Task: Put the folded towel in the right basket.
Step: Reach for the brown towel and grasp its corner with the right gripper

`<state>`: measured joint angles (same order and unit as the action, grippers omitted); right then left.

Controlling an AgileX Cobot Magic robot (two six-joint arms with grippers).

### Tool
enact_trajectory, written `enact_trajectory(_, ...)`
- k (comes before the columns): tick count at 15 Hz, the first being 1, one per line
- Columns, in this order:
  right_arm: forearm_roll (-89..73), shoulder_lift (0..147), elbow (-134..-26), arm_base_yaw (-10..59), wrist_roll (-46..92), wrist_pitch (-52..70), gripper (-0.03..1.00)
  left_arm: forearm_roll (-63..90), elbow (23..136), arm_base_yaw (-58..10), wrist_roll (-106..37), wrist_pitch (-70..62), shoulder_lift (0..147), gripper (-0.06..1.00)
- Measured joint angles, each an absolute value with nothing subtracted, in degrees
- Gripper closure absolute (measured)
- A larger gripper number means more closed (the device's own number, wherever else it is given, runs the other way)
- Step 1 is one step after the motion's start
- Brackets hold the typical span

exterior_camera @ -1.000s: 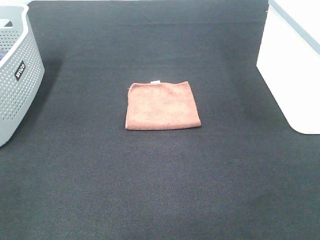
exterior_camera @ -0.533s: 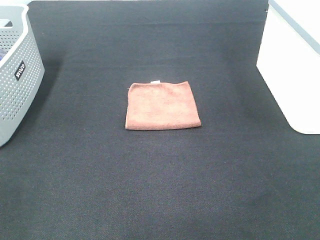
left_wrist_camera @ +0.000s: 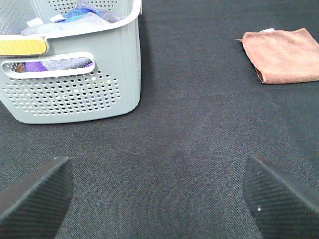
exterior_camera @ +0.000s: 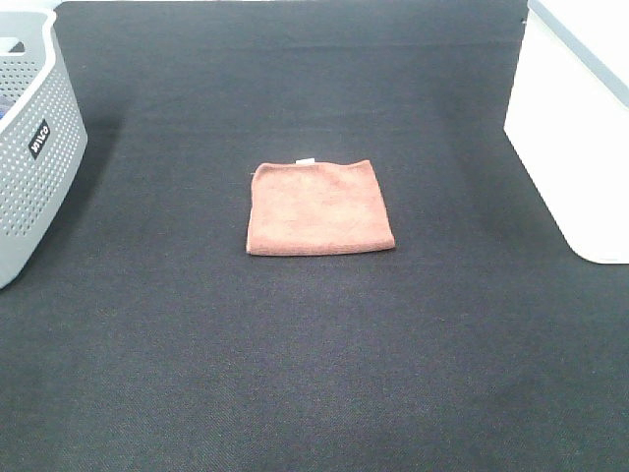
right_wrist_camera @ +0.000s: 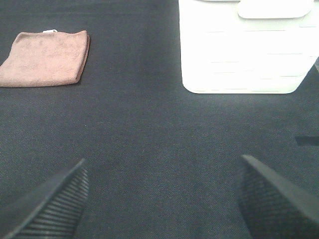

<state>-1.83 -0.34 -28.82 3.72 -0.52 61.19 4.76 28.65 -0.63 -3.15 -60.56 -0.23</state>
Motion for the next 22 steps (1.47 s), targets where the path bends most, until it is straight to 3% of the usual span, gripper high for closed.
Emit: enact_trajectory(22, -1.8, -0.3, -28.8, 3.7, -0.5, 61.2, 0.21, 4.8, 28.6, -0.6, -3.2, -60.6, -0.2, 0.07)
